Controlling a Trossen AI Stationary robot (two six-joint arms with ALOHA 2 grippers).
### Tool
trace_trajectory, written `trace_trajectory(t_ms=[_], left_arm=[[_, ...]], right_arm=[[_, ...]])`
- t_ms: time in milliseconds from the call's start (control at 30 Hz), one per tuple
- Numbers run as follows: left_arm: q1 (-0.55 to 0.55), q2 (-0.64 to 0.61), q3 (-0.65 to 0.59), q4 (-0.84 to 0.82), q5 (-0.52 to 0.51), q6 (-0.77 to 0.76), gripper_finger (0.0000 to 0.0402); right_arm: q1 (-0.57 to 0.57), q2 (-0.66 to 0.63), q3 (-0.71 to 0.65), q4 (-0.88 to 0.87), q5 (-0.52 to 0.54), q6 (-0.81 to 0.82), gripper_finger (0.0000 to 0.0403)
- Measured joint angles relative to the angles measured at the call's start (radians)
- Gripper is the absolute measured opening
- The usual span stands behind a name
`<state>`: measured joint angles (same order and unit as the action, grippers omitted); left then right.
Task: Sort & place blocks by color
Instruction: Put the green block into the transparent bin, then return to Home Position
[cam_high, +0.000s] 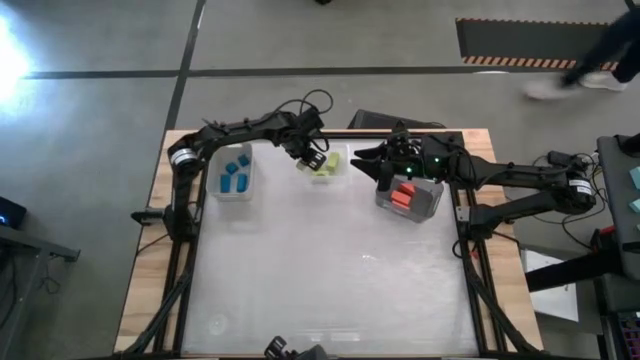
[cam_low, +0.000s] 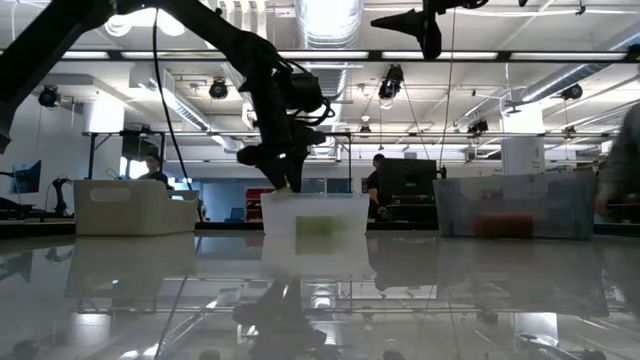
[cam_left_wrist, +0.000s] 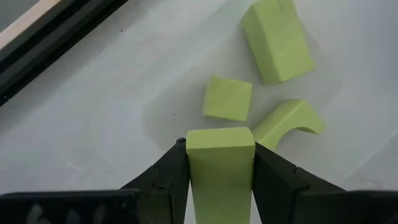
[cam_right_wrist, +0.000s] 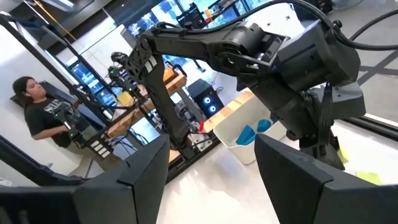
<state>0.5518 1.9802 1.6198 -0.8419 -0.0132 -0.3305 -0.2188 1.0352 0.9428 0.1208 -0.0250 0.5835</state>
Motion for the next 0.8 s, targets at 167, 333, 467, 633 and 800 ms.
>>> trace_trajectory(t_ms=[167, 333, 467, 633, 800], left_arm=[[0.000, 0.003, -0.003, 0.000, -0.020, -0.002, 0.0118], [0.000, 0.003, -0.003, 0.004, -0.032, -0.003, 0.0154], [0.000, 0.003, -0.003, 0.004, -0.032, -0.003, 0.0162], [0.000, 0.003, 0.000, 0.004, -0.032, -0.003, 0.0166], [-0.004, -0.031, 0.003, 0.003, -0.032, -0.003, 0.0167]], right_arm=[[0.000, 0.000, 0.000, -0.017, 0.000, 0.000, 0.0226], [0.000, 0.000, 0.000, -0.018, 0.000, 0.000, 0.0226], [0.000, 0.000, 0.000, -0.018, 0.000, 0.000, 0.0226], [0.000, 0.000, 0.000, -0.019, 0.000, -0.001, 0.0226], [0.000, 0.000, 0.000, -0.043, -0.001, -0.010, 0.0226]])
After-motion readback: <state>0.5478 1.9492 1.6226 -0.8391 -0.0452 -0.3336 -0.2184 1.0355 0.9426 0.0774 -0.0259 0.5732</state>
